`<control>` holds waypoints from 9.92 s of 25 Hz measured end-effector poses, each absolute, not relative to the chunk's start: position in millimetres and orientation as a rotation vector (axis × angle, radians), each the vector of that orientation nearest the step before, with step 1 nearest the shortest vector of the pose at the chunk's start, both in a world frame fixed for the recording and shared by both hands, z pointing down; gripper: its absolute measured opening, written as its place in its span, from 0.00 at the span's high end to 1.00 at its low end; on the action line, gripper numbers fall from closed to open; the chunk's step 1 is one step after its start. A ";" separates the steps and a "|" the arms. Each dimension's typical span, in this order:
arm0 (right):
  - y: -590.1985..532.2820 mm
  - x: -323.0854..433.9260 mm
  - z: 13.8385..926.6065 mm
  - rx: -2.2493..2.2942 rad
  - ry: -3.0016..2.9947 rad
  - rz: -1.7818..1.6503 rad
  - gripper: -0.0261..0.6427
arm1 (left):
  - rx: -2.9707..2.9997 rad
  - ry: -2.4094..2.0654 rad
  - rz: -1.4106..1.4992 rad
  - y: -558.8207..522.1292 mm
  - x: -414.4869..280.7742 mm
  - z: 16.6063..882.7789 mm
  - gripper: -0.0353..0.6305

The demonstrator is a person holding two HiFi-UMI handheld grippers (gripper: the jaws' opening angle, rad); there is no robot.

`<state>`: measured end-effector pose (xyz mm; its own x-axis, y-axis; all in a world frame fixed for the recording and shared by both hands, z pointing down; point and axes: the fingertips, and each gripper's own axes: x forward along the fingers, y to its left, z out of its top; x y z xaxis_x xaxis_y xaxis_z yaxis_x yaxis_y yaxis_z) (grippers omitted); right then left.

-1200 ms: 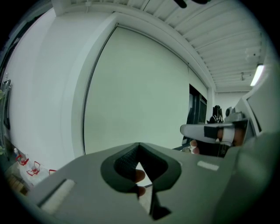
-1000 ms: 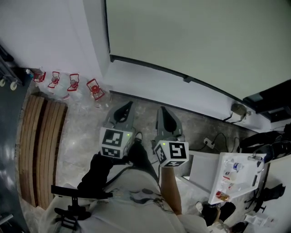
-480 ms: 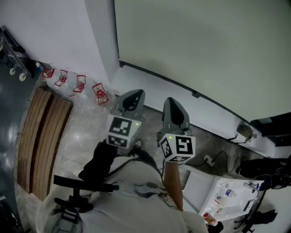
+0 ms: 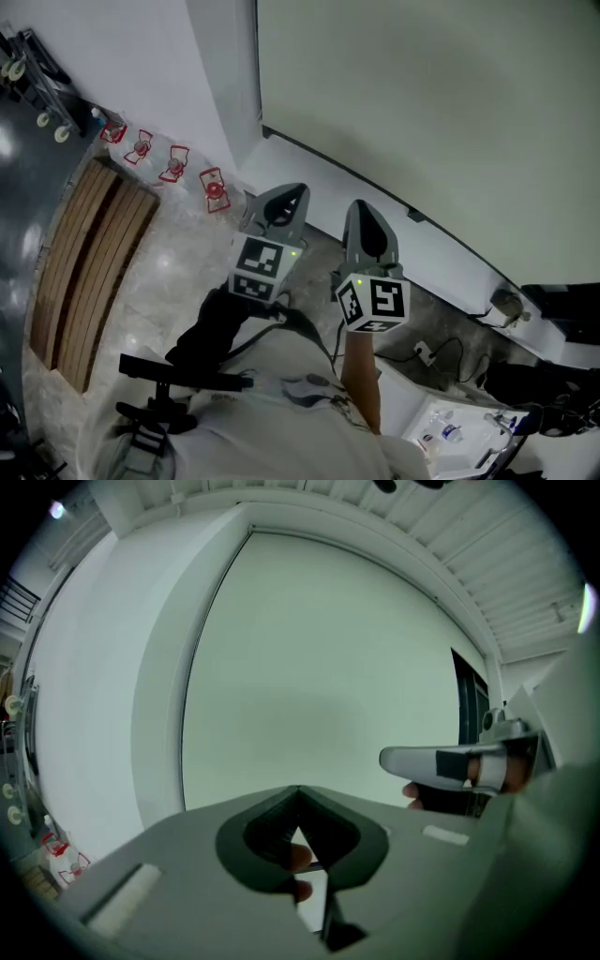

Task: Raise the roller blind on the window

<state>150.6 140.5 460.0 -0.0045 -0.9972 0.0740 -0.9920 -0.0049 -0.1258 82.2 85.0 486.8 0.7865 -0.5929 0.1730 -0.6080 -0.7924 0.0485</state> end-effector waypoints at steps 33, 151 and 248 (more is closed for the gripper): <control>-170.7 109.9 437.4 -1.741 2.533 -0.161 0.95 | 2.729 -1.212 0.247 -192.3 43.7 502.3 0.95; -143.1 -52.3 494.1 -0.106 3.172 -0.383 0.96 | 2.870 -0.293 -0.800 -215.3 -3.3 175.4 0.95; -200.7 61.0 485.7 -0.661 2.994 -0.416 0.77 | 2.124 -0.553 -0.214 -262.9 18.6 513.8 0.93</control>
